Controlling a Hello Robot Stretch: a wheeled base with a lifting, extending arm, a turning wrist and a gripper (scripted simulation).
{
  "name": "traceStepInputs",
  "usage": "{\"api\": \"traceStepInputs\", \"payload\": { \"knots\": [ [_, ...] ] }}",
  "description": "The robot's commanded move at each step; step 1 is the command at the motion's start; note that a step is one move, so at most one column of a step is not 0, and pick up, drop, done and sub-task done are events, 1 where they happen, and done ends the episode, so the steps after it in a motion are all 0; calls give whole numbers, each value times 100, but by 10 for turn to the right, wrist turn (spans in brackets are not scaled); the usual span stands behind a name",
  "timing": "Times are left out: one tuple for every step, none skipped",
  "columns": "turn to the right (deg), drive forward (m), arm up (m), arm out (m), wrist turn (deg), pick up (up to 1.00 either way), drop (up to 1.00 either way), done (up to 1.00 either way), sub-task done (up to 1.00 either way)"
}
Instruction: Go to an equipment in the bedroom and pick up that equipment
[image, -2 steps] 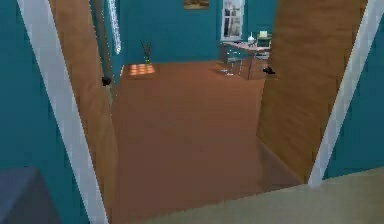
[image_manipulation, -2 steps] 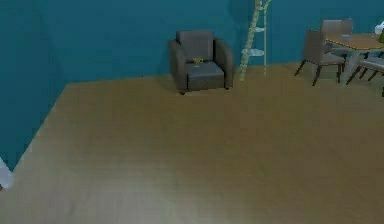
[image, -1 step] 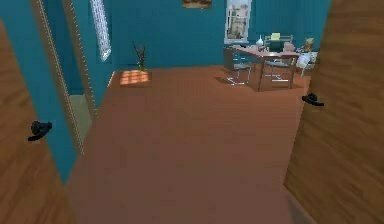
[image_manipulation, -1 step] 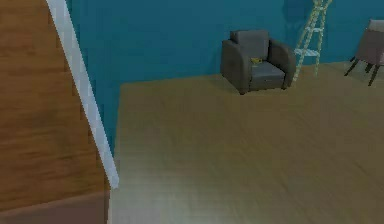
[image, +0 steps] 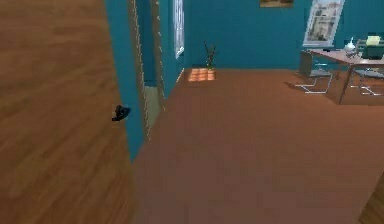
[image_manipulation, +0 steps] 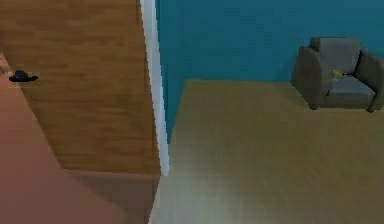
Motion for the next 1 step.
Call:
{"api": "traceStepInputs", "payload": {
  "knots": [
    [0,100,0,0,0,0,0,0,0]
  ]
}}
